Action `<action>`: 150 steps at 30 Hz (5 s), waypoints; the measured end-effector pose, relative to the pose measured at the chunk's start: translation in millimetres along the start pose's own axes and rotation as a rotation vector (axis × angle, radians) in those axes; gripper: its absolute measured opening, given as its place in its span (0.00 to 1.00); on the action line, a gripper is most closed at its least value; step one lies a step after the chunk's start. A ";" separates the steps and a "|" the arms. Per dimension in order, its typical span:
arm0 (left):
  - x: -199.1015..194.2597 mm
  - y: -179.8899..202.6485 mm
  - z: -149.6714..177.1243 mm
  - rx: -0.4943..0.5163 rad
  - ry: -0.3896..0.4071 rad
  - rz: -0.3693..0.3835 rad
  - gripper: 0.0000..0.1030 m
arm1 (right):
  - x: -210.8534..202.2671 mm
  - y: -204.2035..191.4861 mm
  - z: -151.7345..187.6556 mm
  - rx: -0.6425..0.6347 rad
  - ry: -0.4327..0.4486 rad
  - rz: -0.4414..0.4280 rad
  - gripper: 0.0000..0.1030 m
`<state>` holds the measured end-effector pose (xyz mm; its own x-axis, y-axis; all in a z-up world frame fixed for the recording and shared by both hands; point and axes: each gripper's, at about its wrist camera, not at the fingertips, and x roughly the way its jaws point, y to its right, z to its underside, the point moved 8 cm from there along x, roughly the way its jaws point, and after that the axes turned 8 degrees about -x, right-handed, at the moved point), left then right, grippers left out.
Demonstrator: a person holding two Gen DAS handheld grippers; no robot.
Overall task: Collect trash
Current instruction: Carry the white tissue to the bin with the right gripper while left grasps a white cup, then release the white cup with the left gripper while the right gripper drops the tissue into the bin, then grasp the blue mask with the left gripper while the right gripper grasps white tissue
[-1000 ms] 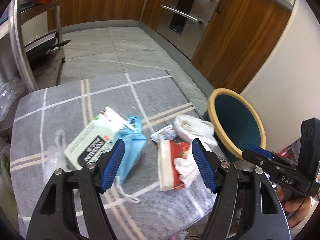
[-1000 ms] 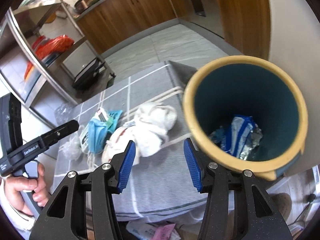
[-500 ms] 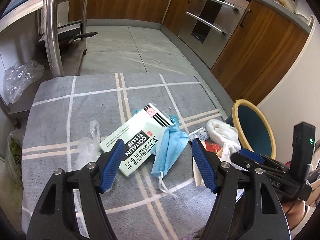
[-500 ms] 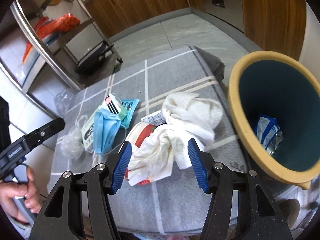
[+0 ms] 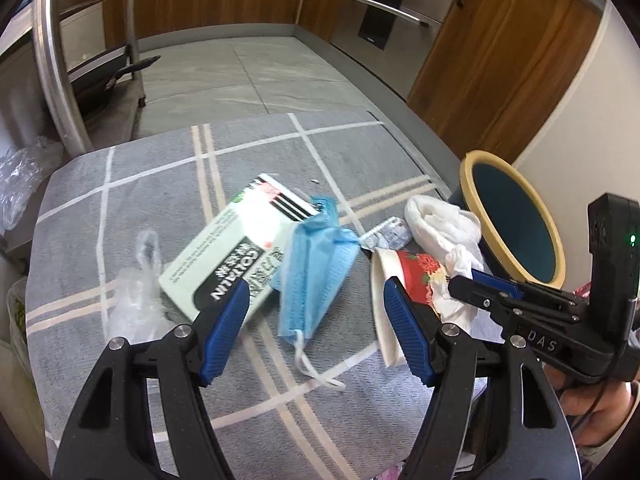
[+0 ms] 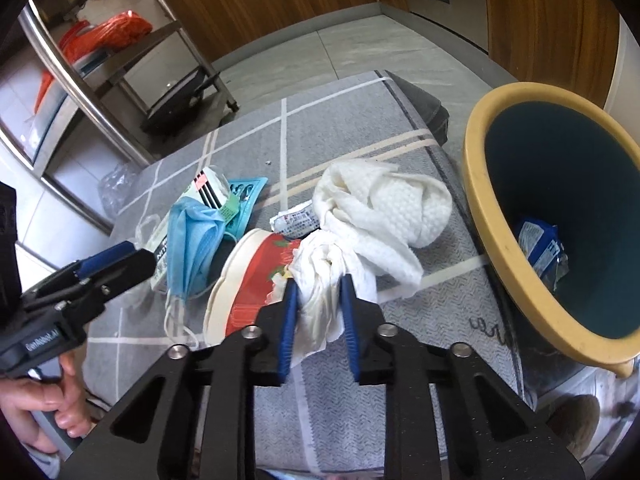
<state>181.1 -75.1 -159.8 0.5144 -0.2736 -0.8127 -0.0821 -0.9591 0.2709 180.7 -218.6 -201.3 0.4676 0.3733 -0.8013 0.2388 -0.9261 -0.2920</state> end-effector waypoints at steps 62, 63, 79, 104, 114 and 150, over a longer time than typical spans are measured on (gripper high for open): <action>-42.1 101.3 -23.1 0.019 0.069 0.321 0.01 | -125.2 70.5 -9.2 0.130 0.229 -0.058 0.17; -42.1 105.4 -25.4 0.024 0.073 0.323 0.01 | -126.8 72.9 -9.6 0.135 0.234 -0.057 0.17; -7.1 212.1 -30.7 0.168 0.018 0.370 0.01 | -156.0 145.1 3.3 0.248 0.299 0.005 0.17; 86.6 280.2 -1.3 0.260 -0.146 0.294 0.02 | -138.8 202.7 23.6 0.366 0.270 0.073 0.17; 78.7 268.2 -5.8 0.215 -0.130 0.305 0.48 | -128.7 203.1 20.8 0.359 0.237 0.095 0.20; -15.5 65.3 -46.2 -0.032 0.085 0.074 0.70 | -131.5 140.7 -0.3 0.207 0.243 0.121 0.55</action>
<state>207.2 -130.1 -105.7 0.5782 -0.3350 -0.7439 -0.0955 -0.9333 0.3461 153.0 -397.9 -136.8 0.6769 0.2394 -0.6960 0.0031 -0.9465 -0.3226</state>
